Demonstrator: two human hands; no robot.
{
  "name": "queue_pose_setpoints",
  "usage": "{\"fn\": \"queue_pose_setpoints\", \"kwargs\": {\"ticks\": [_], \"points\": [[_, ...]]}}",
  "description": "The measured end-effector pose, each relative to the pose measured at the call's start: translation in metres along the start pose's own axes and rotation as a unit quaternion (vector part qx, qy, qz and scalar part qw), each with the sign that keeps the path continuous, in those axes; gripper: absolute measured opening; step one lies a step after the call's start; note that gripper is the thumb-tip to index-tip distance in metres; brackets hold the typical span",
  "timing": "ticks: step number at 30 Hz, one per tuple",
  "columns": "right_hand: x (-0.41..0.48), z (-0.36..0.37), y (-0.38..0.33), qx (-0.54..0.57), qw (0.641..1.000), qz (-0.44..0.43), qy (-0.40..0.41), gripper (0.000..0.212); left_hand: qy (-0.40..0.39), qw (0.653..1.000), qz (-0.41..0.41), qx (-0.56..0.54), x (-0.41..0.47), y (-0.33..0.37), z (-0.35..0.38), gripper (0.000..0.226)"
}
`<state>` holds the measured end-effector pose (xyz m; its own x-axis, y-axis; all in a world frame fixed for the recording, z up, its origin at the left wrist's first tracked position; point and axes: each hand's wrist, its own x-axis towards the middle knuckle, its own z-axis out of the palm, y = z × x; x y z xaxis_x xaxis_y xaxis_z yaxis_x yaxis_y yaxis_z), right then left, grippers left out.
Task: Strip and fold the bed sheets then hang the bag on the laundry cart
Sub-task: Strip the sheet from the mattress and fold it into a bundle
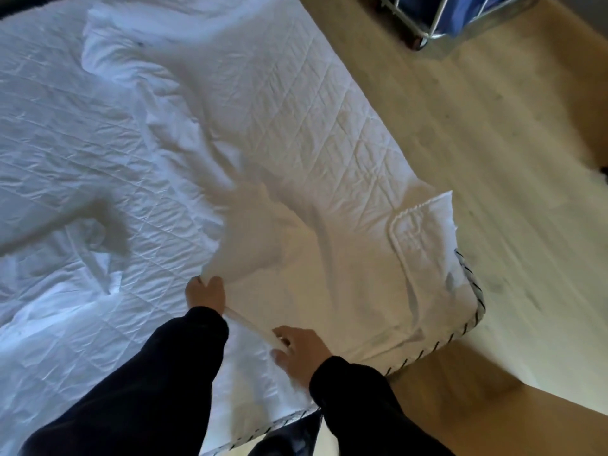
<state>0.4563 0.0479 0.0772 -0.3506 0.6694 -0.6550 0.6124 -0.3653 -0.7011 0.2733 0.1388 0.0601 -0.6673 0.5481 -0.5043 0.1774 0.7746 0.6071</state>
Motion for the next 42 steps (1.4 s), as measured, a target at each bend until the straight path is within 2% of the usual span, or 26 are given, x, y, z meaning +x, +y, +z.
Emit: {"fn": "queue_pose_setpoints", "kwargs": {"ticks": [2,3,6,9,13,16,20,23,26,29,31,34,36,39,41,42], "points": [[0.012,0.016,-0.001,0.025,0.998,0.01,-0.048,0.038,0.044,0.998,-0.002,0.048,0.017,-0.026,-0.031,0.03],[0.021,0.017,0.002,0.002,0.999,0.012,-0.044,0.041,0.064,0.996,-0.013,0.065,0.025,-0.038,-0.046,0.03],[0.05,0.0,0.026,-0.101,0.992,0.051,0.051,0.045,0.095,0.988,-0.049,0.109,0.054,-0.076,-0.08,0.033],[0.075,-0.038,0.05,-0.187,0.963,0.147,0.126,0.051,0.066,0.99,-0.067,0.103,0.076,-0.106,-0.087,0.035],[0.099,-0.063,0.066,-0.284,0.922,0.217,0.147,0.056,-0.028,0.989,-0.087,0.115,0.076,-0.138,-0.067,0.053],[0.11,-0.043,0.06,-0.312,0.924,0.193,0.113,0.055,-0.032,0.986,-0.093,0.135,0.07,-0.166,-0.056,0.055],[0.126,0.009,0.036,-0.347,0.93,0.074,0.095,0.052,0.014,0.993,-0.068,0.099,0.069,-0.181,-0.063,0.019],[0.144,0.048,0.009,-0.33,0.943,-0.001,0.046,0.046,0.028,0.998,-0.02,0.06,0.077,-0.186,-0.082,0.007],[0.153,0.088,-0.011,-0.31,0.949,-0.039,-0.05,0.043,0.031,0.996,0.014,0.077,0.086,-0.199,-0.104,0.017],[0.143,0.13,-0.014,-0.316,0.932,-0.072,-0.162,0.044,0.042,0.995,-0.007,0.086,0.092,-0.216,-0.12,0.014],[0.13,0.154,-0.012,-0.316,0.919,-0.085,-0.219,0.048,0.011,0.995,-0.053,0.089,0.093,-0.228,-0.124,0.012],[0.112,0.178,-0.009,-0.316,0.909,-0.087,-0.257,0.047,-0.055,0.989,-0.128,0.053,0.084,-0.235,-0.117,0.048],[0.099,0.191,-0.007,-0.305,0.9,-0.095,-0.296,0.044,-0.092,0.986,-0.131,0.038,0.076,-0.234,-0.112,0.056],[0.08,0.209,-0.007,-0.304,0.855,-0.101,-0.407,0.051,-0.091,0.985,-0.131,0.061,0.071,-0.25,-0.118,0.045],[0.076,0.217,-0.008,-0.324,0.848,-0.107,-0.406,0.051,-0.065,0.987,-0.134,0.062,0.07,-0.267,-0.125,0.031],[0.078,0.217,-0.009,-0.328,0.858,-0.123,-0.376,0.048,-0.059,0.987,-0.131,0.066,0.069,-0.274,-0.126,0.026]]}}
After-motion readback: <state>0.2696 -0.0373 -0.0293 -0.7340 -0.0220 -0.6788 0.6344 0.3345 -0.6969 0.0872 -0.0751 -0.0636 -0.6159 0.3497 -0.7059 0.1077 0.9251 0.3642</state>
